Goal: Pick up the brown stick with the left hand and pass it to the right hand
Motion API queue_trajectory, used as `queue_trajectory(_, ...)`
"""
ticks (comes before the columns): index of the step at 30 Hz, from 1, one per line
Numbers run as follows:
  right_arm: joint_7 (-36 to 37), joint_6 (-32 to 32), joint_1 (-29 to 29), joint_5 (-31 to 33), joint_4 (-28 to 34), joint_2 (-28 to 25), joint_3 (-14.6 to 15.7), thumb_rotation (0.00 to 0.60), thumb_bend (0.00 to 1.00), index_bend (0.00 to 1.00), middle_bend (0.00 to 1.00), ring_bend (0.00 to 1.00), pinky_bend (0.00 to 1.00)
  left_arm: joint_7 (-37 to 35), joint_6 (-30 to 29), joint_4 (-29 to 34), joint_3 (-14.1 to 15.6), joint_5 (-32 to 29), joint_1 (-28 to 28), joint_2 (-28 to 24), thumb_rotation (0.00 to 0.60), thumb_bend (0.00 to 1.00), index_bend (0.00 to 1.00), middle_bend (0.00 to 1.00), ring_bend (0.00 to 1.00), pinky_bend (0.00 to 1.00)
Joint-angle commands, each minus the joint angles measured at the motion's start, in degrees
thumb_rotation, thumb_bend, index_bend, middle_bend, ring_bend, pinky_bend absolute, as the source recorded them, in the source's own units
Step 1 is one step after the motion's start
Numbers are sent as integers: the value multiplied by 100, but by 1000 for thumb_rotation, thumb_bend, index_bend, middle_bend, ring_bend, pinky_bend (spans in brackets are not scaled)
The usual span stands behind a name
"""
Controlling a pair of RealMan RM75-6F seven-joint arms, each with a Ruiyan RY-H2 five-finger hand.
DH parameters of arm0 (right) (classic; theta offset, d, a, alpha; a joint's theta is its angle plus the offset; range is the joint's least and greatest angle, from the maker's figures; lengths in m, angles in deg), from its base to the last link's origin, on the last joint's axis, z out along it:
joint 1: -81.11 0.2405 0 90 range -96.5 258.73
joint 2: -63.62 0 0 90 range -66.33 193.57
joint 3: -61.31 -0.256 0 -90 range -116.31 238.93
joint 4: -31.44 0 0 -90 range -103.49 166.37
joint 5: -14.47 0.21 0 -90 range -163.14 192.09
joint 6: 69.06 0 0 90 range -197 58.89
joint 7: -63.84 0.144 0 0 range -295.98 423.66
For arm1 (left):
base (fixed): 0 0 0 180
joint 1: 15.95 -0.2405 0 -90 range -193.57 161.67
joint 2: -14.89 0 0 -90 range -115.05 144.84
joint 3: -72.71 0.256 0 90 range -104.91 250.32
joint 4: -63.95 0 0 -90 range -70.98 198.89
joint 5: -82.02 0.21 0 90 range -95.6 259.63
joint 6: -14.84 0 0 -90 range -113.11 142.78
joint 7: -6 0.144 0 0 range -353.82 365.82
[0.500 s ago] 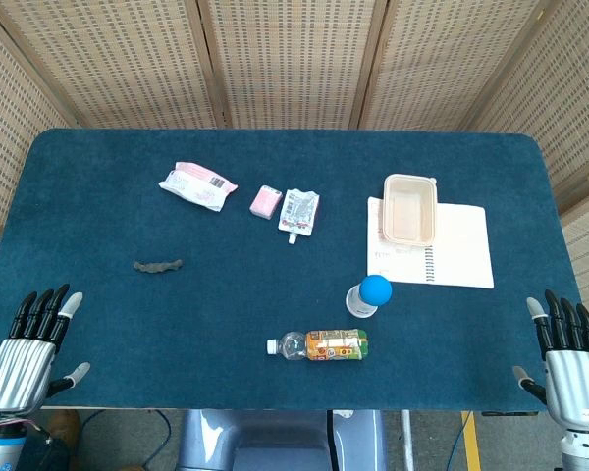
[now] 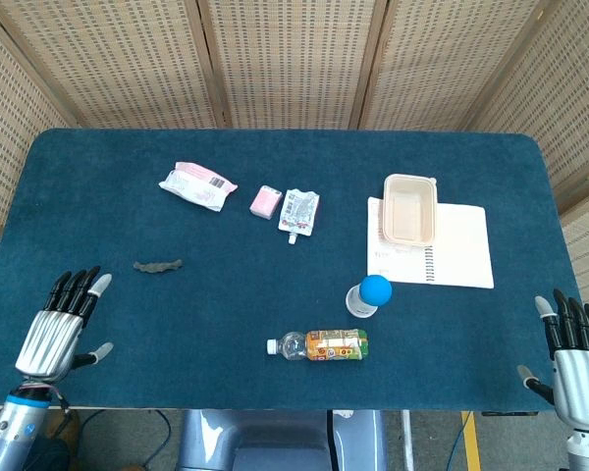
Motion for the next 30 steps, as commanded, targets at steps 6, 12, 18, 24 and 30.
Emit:
queue_trajectory(6,20,-75,37,119,25,-63,-58,600,0,0,0,0,0,-278,1459,-1514,-711,-922,1294,943,600,209,330,0,0,0)
queue_trajectory(12,-128,-180,74,201,36,-25,-58,600,0,0,0,0,0,-71,2025,-2116,-911,-1582,1714,1316,600,342,390,0,0,0)
queue_trajectory(18,-408,-261,123,245,26,100,-55,600,0,0,0,0,0,0,2427,-2686,-850,-1966,1950,1630,600,342,390,0,0,0)
queue_trajectory(24,-535,-278,153,211,-12,191,-40,600,0,0,0,0,0,-156,2579,-3124,-774,-2094,2056,1840,600,363,390,0,0,0)
queue_trajectory(30,-601,-319,175,243,-41,236,-41,600,0,0,0,0,0,-219,2708,-3455,-754,-2201,2154,1974,600,403,391,0,0,0)
